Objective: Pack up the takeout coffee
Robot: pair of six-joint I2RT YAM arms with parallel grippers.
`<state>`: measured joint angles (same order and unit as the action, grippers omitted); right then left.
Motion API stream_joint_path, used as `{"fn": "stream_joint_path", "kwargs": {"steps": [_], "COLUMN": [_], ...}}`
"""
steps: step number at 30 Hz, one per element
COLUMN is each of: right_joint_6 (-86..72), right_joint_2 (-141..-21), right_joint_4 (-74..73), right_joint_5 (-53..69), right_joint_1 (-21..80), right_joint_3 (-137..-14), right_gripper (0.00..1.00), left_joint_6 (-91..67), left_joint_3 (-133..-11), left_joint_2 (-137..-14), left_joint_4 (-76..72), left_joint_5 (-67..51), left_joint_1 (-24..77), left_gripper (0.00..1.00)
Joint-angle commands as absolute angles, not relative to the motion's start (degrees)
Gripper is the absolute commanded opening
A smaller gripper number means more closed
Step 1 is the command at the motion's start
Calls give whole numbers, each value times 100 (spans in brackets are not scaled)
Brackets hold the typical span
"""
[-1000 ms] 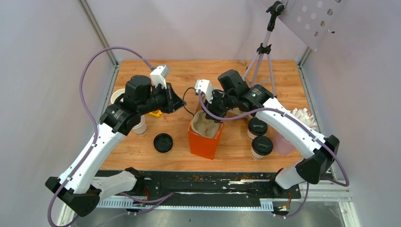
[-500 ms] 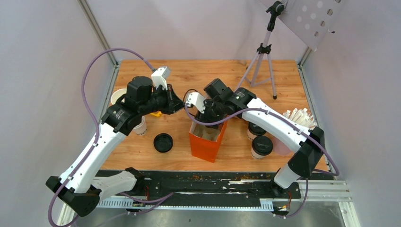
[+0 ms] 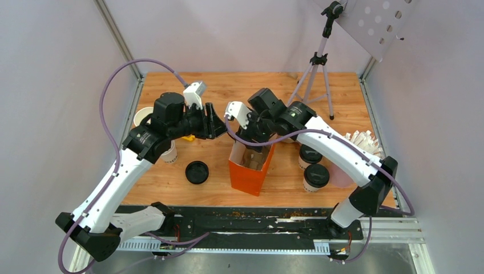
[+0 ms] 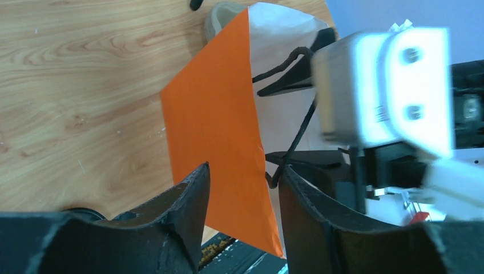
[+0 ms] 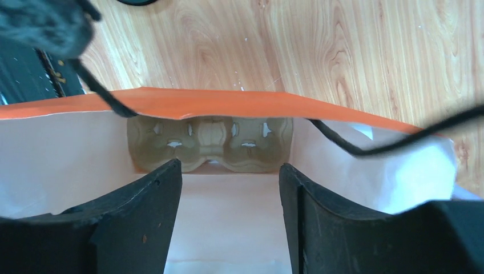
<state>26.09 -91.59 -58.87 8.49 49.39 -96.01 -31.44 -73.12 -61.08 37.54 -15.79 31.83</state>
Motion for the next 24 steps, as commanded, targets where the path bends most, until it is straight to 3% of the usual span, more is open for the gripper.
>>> {"fn": "stream_joint_path", "kwargs": {"steps": [1,6,11,13,24], "right_joint_6": [1927,1281,1152,1155,2274], "right_joint_2": [-8504,-8069,-7736,-7709,-8734], "right_joint_4": [-5596,-5283,-4932,-4829,-5488], "right_joint_5": [951,876,-218,-541,692], "right_joint_1": [4972,4968,4901,4730,3694], "right_joint_3": [-9957,-10053,-9821,-9780,-10109], "right_gripper": [65,71,80,83,85], "left_joint_6": [-3170,-3297,-3360,-3312,-3350], "left_joint_3": [-7622,-7680,-7582,-7543,-6682], "left_joint_2": [-6079,-5934,-5656,-5590,-5066], "left_joint_4": [3912,4214,4600,4828,4964], "left_joint_5": [-1801,-2049,-2294,-2420,-2766], "left_joint_1": [3164,3157,3164,3164,3164], "left_gripper": [59,70,85,86,86]}}
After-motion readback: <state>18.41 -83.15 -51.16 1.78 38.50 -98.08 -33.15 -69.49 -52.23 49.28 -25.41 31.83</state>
